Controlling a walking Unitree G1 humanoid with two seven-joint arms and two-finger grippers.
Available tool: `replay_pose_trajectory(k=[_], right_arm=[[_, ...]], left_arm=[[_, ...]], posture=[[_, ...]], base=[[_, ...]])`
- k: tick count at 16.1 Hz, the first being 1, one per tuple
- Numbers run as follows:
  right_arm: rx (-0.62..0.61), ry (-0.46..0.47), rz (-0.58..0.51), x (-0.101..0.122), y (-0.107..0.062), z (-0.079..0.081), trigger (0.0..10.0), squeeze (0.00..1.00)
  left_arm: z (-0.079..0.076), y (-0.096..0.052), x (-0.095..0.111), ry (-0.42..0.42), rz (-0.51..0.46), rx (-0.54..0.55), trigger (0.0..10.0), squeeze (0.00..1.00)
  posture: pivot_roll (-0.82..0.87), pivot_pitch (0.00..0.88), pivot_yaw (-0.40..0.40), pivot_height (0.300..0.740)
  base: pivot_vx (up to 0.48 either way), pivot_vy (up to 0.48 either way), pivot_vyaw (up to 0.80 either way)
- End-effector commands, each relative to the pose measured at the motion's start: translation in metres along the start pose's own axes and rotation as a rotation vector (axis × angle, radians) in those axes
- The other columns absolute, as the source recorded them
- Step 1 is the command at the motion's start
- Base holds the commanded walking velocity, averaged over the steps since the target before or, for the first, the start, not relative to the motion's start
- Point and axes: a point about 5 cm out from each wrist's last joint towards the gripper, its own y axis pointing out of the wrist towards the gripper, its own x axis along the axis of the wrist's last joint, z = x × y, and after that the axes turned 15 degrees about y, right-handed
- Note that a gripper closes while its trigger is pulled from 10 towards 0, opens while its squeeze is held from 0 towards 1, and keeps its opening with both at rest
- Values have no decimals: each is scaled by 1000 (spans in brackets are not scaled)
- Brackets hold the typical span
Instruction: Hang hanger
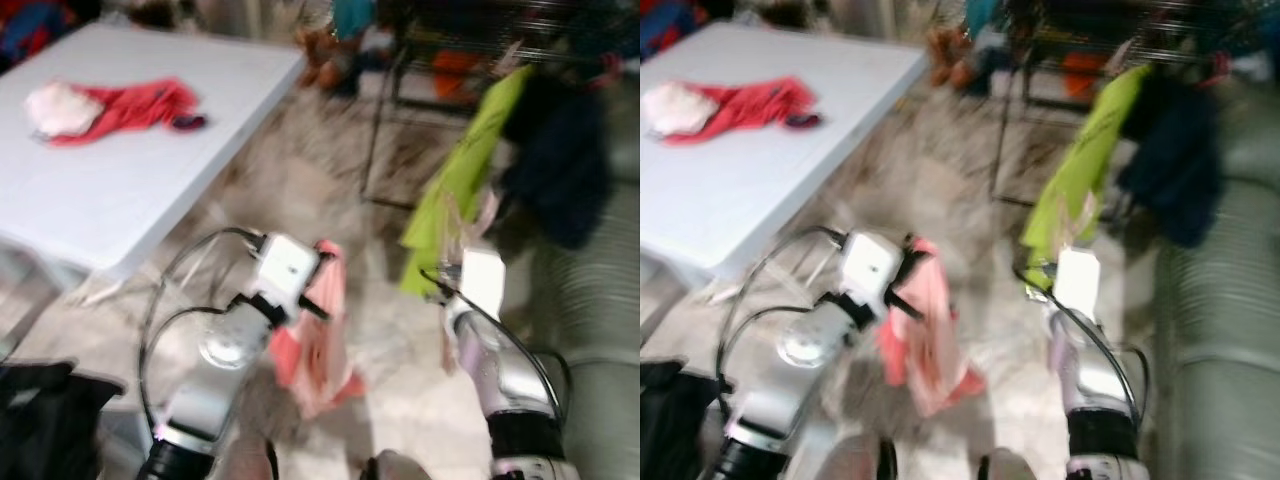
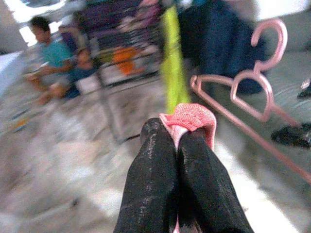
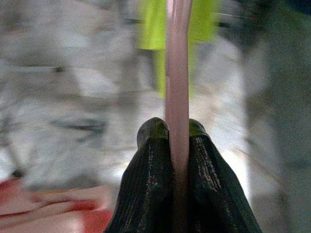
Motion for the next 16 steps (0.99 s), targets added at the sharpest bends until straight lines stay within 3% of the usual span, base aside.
replay_pose_trajectory(k=[1, 11, 16], right_arm=[[-4, 7, -3, 1, 0, 1, 10000, 0], [-9, 7, -7, 1, 0, 2, 10000, 0], [-14, 4, -11, 1, 1, 3, 10000, 0]], left_arm=[[6, -1, 3, 16, -7, 19, 10000, 0], [2, -1, 6, 3, -23, -25, 10000, 0], [4, -1, 5, 74, -28, -18, 10000, 0]], posture=[[-4, 112, -9, 740], [-7, 118, -9, 740], [-6, 119, -9, 740]], base=[[0, 0, -800], [0, 0, -800], [0, 0, -800]])
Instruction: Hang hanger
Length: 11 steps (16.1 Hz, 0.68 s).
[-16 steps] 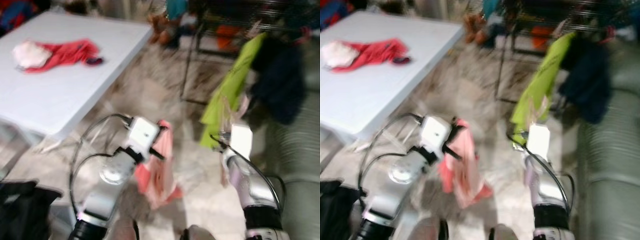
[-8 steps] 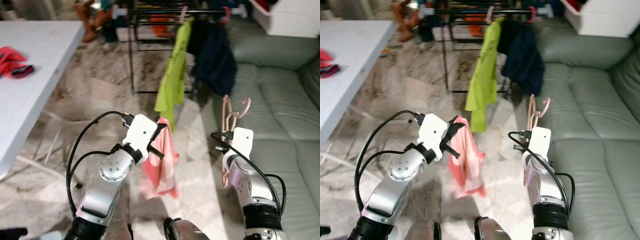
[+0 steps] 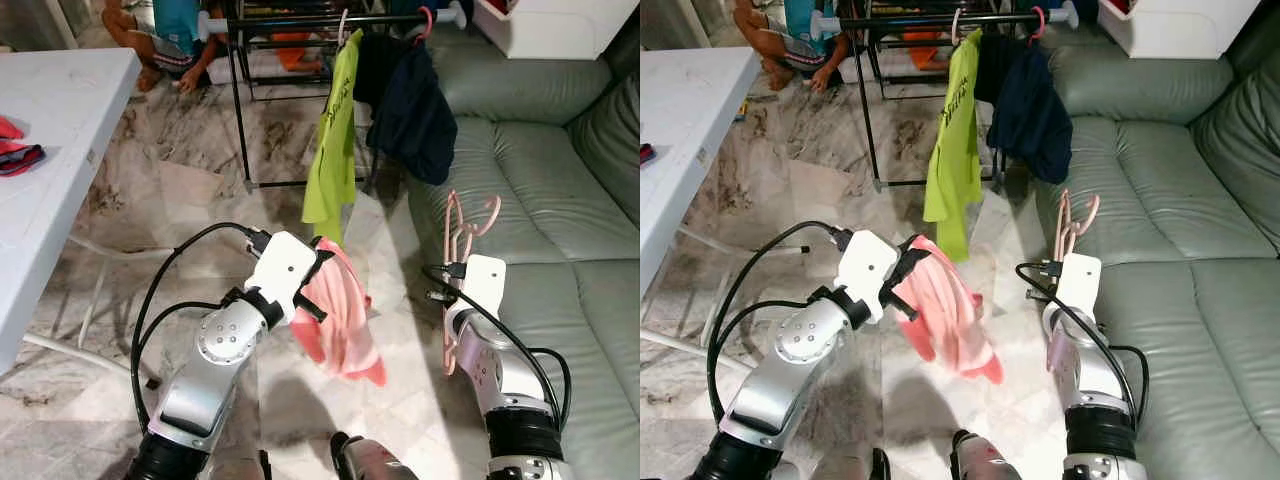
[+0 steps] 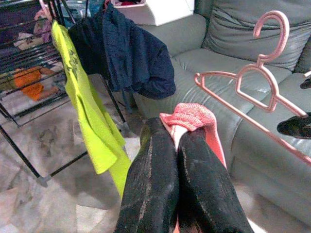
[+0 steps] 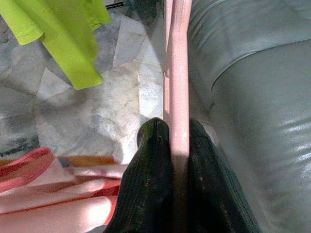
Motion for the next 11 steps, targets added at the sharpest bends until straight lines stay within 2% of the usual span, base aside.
replay_pose_trajectory(k=[1, 11], right_arm=[[-1, 0, -9, 1, 1, 2, 10000, 0], [-26, 10, -59, 8, 1, 0, 10000, 0]], left_arm=[[1, 1, 6, 32, -29, -2, 10000, 0], [0, 0, 7, 41, -60, -26, 10000, 0]], posture=[[-6, 119, -9, 740], [-8, 119, -6, 740]], base=[[0, 0, -800], [0, 0, -800]])
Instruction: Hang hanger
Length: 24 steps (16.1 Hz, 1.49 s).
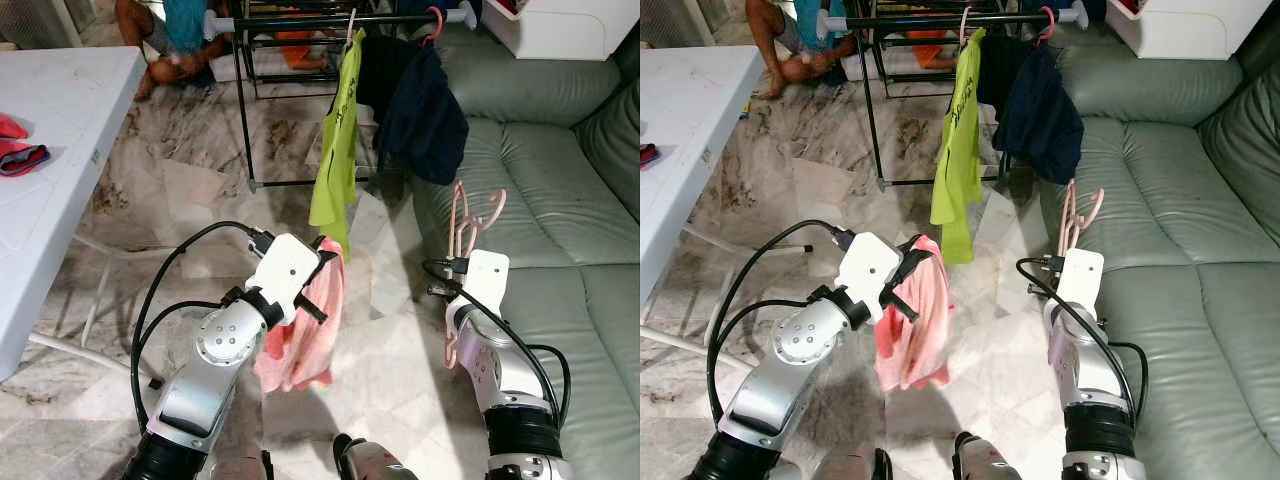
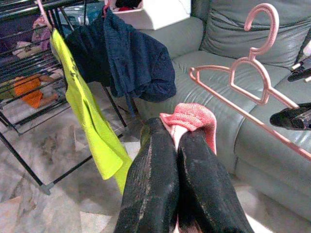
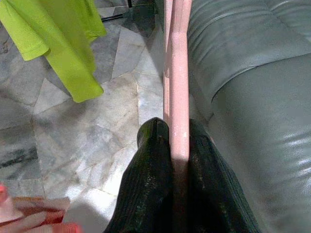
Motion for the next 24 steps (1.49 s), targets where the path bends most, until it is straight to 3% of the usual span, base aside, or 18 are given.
replay_pose_trajectory(k=[1, 16, 24], right_arm=[[-11, 4, -10, 2, 1, 0, 10000, 0], [-4, 4, -12, 1, 1, 2, 10000, 0], [2, -3, -20, 1, 2, 3, 10000, 0]], left_arm=[[0, 0, 6, 12, -33, -5, 10000, 0], [-1, 0, 7, 17, -48, -28, 10000, 0], [-3, -1, 4, 4, -25, -22, 10000, 0]], posture=[[-8, 119, -6, 740], [-4, 118, -5, 740], [-6, 122, -5, 740]], base=[[0, 0, -800], [255, 0, -695], [64, 0, 0]])
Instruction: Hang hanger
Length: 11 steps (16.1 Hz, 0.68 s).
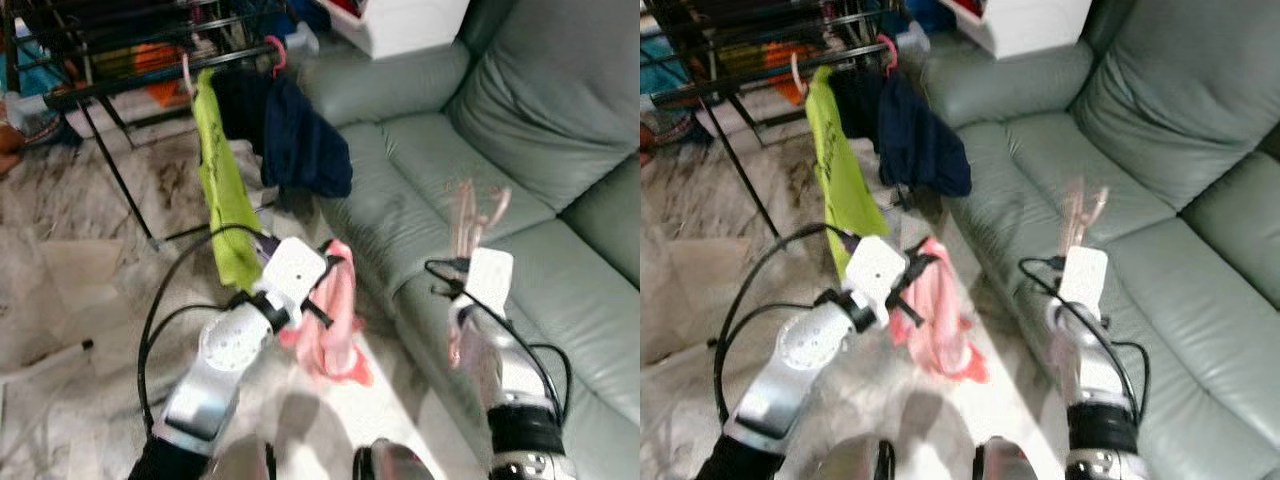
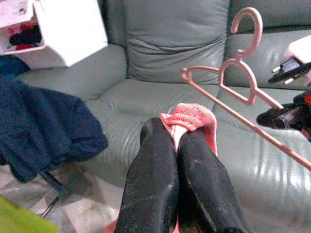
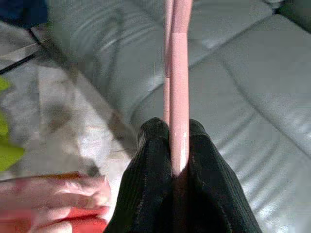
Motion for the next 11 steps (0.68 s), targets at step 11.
replay_pose_trajectory(k=[11], right_arm=[[21, -13, -20, 0, -2, 7, 10000, 0]], left_arm=[[1, -1, 3, 14, -11, -11, 10000, 0]], posture=[[-7, 129, -3, 740]], base=[[0, 375, -239]])
